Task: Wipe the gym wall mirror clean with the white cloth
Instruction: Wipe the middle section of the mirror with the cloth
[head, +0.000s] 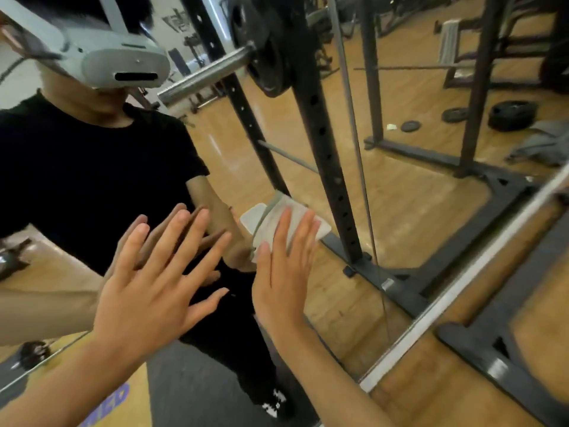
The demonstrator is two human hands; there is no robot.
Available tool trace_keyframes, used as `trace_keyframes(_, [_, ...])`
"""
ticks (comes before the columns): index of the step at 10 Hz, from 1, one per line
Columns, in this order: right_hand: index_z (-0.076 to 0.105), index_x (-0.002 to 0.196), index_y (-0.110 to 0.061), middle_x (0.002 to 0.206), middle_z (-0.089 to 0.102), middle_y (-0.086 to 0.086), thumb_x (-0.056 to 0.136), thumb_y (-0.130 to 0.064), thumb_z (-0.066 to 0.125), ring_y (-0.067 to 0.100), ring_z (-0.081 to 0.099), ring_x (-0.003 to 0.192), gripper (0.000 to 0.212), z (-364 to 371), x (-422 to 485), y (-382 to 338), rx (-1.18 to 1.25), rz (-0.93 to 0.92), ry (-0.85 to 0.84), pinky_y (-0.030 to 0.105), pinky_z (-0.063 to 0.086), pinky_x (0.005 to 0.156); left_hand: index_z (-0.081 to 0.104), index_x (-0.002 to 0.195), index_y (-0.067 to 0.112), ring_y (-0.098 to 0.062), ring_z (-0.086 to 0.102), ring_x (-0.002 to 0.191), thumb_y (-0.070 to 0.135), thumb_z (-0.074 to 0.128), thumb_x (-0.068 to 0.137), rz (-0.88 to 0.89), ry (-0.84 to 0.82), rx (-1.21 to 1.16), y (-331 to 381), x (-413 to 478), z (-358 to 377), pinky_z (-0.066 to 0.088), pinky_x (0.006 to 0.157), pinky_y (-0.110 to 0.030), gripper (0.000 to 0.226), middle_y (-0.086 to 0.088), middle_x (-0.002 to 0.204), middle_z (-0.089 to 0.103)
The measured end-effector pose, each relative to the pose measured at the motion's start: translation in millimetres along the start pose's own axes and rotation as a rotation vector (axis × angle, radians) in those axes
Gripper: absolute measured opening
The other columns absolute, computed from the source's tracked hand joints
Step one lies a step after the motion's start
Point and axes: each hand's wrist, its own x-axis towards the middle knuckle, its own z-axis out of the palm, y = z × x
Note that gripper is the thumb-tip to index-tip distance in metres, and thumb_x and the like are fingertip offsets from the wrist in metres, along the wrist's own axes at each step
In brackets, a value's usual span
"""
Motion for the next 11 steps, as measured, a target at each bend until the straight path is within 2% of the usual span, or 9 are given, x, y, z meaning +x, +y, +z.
trace_keyframes(1, [0.0, 0.168, -0.025, 0.175, -0.016, 0.011, 0.114, -0.038, 0.023, 0.026, -0.019, 0.161, 0.06, -19, 70, -17, -0.003, 0.015, 0.135, 0.058, -0.004, 0.13, 0.025, 0.168, 0.021, -0.034, 0.014, 0.162, 0.059, 0.041, 0.104, -0.016, -0.001, -0.112, 3, 3, 9, 0.002, 0.13, -0.055, 0.076, -0.013, 0.176, 0.013])
trace_keyframes(3, [0.007, 0.168, -0.024, 0.176, -0.005, 0.008, 0.113, -0.037, 0.027, 0.022, -0.006, 0.163, 0.06, -20, 94, 15, 0.093, 0.036, 0.261, 0.054, 0.003, 0.131, 0.03, 0.166, 0.022, -0.039, 0.002, 0.163, 0.053, 0.055, 0.096, -0.038, -0.045, -0.253, 6, 5, 10, -0.01, 0.129, -0.057, 0.08, -0.014, 0.176, 0.008])
trace_keyframes(5, [-0.002, 0.167, -0.03, 0.176, -0.013, 0.004, 0.116, -0.034, 0.02, 0.024, -0.006, 0.162, 0.056, -25, 51, 89, 0.288, 0.751, 0.262, 0.046, 0.007, 0.13, 0.031, 0.167, 0.019, -0.035, 0.01, 0.163, 0.056, 0.042, 0.106, 0.028, -0.012, -0.092, -1, 1, 18, 0.0, 0.13, -0.058, 0.072, -0.017, 0.175, 0.018])
trace_keyframes(6, [-0.005, 0.168, -0.027, 0.176, -0.014, 0.003, 0.116, -0.035, 0.019, 0.024, -0.011, 0.162, 0.057, -37, 85, 41, 0.275, 0.718, 0.243, 0.045, -0.002, 0.128, 0.035, 0.165, 0.016, -0.037, 0.015, 0.162, 0.057, 0.042, 0.106, 0.044, 0.022, -0.019, -1, 0, 15, 0.004, 0.13, -0.058, 0.072, -0.02, 0.173, 0.022])
trace_keyframes(7, [-0.004, 0.168, -0.029, 0.176, -0.015, 0.005, 0.115, -0.04, 0.019, 0.022, -0.015, 0.161, 0.059, -39, 117, -30, 0.109, 0.23, 0.23, 0.046, -0.011, 0.127, 0.034, 0.166, 0.016, -0.036, 0.015, 0.162, 0.057, 0.042, 0.105, 0.036, 0.021, -0.004, 0, 1, 11, 0.005, 0.13, -0.057, 0.073, -0.019, 0.173, 0.021])
trace_keyframes(8, [0.003, 0.169, -0.026, 0.176, -0.009, 0.008, 0.113, -0.038, 0.022, 0.028, -0.011, 0.162, 0.06, -41, 137, -52, 0.019, -0.004, 0.241, 0.054, -0.007, 0.129, 0.036, 0.165, 0.015, -0.037, 0.014, 0.162, 0.057, 0.046, 0.103, 0.045, 0.012, 0.036, -2, 1, 8, -0.002, 0.131, -0.056, 0.075, -0.02, 0.173, 0.021])
trace_keyframes(9, [0.005, 0.168, -0.027, 0.177, -0.001, 0.007, 0.113, -0.039, 0.026, 0.025, -0.004, 0.163, 0.06, -31, 108, 2, 0.039, -0.04, 0.277, 0.054, 0.006, 0.131, 0.037, 0.164, 0.015, -0.038, 0.015, 0.161, 0.059, 0.049, 0.101, 0.046, 0.0, 0.065, -1, 0, 6, -0.004, 0.131, -0.057, 0.078, -0.02, 0.173, 0.021])
trace_keyframes(10, [-0.002, 0.162, -0.05, 0.177, -0.005, 0.001, 0.108, -0.052, 0.02, 0.022, 0.0, 0.163, 0.058, -17, 46, 84, 0.15, 0.335, 0.268, 0.047, 0.01, 0.13, 0.036, 0.165, 0.016, -0.037, 0.016, 0.161, 0.06, 0.047, 0.101, 0.04, -0.001, 0.077, -1, 1, 7, -0.003, 0.131, -0.056, 0.078, -0.02, 0.174, 0.021])
trace_keyframes(11, [-0.009, 0.16, -0.048, 0.176, -0.014, 0.0, 0.113, -0.048, 0.019, 0.023, -0.006, 0.163, 0.055, -19, 28, 114, 0.237, 0.699, 0.222, 0.056, 0.009, 0.13, 0.034, 0.165, 0.012, -0.04, 0.016, 0.161, 0.057, 0.043, 0.104, 0.055, 0.005, 0.076, -1, 1, 8, 0.0, 0.132, -0.054, 0.076, -0.023, 0.173, 0.019])
